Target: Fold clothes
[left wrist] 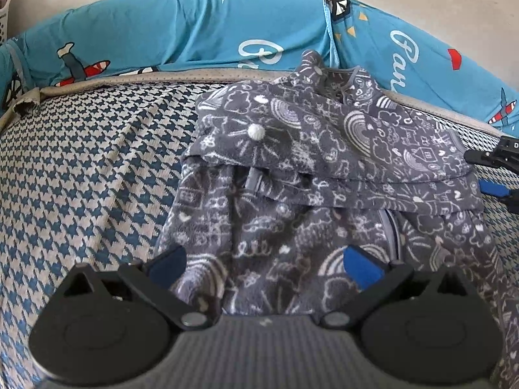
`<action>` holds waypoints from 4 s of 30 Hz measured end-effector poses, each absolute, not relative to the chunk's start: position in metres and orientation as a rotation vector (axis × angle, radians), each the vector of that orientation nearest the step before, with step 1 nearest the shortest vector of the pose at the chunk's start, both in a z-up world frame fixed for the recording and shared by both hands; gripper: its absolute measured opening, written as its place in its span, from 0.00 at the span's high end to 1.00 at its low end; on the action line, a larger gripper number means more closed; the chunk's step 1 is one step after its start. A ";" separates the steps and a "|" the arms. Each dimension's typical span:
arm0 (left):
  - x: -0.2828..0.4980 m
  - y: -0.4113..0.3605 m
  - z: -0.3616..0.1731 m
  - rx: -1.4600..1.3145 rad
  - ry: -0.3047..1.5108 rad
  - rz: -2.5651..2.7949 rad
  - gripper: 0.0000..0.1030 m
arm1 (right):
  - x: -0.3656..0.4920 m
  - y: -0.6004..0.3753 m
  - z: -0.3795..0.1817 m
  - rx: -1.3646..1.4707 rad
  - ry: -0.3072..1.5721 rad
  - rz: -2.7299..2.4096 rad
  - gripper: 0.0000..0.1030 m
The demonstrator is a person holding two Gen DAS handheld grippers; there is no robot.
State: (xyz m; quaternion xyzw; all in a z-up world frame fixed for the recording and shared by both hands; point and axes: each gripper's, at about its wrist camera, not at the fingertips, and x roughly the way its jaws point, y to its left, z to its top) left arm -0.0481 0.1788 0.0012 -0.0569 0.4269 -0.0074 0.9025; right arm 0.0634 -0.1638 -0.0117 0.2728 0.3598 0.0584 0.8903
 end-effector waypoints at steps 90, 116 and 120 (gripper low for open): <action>-0.045 0.175 -0.011 -0.230 0.987 -0.009 0.00 | -0.005 -0.084 -0.042 -0.167 0.810 0.663 0.00; -0.023 0.179 0.006 -0.307 0.883 -0.004 0.00 | 0.092 -0.173 -0.035 0.438 0.820 0.284 0.05; -0.024 0.182 0.005 -0.308 0.883 0.007 0.00 | 0.096 -0.171 -0.039 0.409 0.769 0.307 0.05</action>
